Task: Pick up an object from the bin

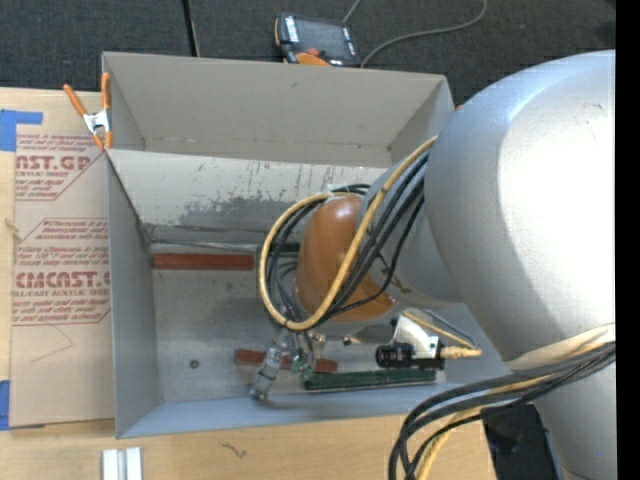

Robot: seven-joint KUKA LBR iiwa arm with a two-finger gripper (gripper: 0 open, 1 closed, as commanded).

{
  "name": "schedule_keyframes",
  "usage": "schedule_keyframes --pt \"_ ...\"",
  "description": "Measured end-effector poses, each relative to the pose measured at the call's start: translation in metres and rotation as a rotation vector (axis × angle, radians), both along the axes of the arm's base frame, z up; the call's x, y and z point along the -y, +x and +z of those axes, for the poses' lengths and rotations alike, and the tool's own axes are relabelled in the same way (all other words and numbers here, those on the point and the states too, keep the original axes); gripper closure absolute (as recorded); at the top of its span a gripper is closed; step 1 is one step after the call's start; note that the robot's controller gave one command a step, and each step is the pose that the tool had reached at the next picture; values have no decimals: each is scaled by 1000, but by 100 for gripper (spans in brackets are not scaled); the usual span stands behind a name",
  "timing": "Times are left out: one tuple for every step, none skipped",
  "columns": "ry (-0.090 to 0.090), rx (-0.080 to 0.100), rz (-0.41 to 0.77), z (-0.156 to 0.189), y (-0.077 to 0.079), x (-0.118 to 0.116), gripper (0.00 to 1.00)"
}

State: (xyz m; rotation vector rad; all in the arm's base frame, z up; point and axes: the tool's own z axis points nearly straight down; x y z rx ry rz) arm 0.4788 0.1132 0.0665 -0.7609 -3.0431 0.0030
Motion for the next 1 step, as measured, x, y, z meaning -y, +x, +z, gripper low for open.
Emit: schedule_keyframes --pt "0 4 -1 -1 0 0 0"
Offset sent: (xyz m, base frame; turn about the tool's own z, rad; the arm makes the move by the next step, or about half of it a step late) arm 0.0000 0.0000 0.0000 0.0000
